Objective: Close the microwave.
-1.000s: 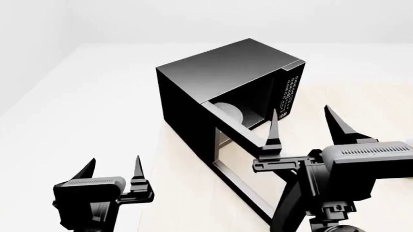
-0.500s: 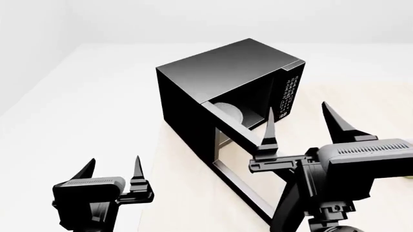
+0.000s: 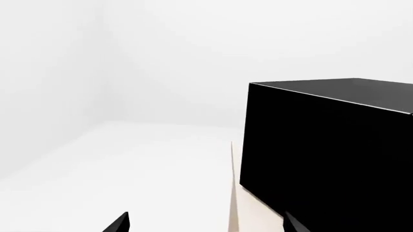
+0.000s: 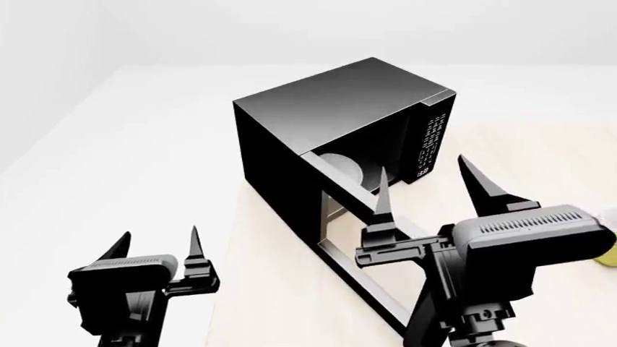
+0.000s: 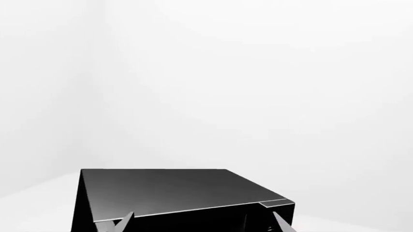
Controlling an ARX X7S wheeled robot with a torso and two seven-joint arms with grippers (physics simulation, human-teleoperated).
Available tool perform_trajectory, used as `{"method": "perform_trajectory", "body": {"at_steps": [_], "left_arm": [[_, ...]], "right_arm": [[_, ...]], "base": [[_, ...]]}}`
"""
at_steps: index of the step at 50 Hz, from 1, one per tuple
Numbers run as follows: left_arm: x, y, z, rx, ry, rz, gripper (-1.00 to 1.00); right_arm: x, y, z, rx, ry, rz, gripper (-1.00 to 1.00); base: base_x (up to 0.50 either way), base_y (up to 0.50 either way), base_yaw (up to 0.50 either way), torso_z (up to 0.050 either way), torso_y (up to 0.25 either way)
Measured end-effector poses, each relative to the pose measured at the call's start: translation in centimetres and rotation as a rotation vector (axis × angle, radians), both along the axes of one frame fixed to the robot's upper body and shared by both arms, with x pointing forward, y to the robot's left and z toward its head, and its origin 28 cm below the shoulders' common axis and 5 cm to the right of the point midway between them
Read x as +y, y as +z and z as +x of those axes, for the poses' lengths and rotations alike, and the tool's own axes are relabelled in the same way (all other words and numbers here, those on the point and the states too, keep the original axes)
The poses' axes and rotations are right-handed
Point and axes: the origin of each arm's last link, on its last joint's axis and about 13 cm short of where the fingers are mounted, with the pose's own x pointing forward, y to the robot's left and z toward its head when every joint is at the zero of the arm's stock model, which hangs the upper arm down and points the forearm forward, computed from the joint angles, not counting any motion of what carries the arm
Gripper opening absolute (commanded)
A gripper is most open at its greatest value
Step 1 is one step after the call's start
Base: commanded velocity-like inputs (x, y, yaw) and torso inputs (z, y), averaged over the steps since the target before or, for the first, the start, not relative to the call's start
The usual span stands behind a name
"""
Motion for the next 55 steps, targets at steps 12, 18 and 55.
{"method": "perform_trajectory", "body": {"at_steps": [12,18,55], "left_arm": [[0.9,0.1,0.7,-0.008,0.039,0.011,1.00],[1.2,0.3,0.9,-0.011,0.055,0.013,1.00],[2.2,0.6,1.5,-0.014,0.109,0.006,1.00]], "right_arm": [[0.3,-0.1,0.1,0.011,0.020,-0.004,1.00],[0.6,-0.2,0.1,0.016,0.032,-0.006,1.00],[2.6,-0.3,-0.5,0.063,0.160,-0.029,1.00]], "base": [[0.00,0.00,0.00,0.000,0.000],[0.00,0.00,0.00,0.000,0.000],[0.00,0.00,0.00,0.000,0.000]]}}
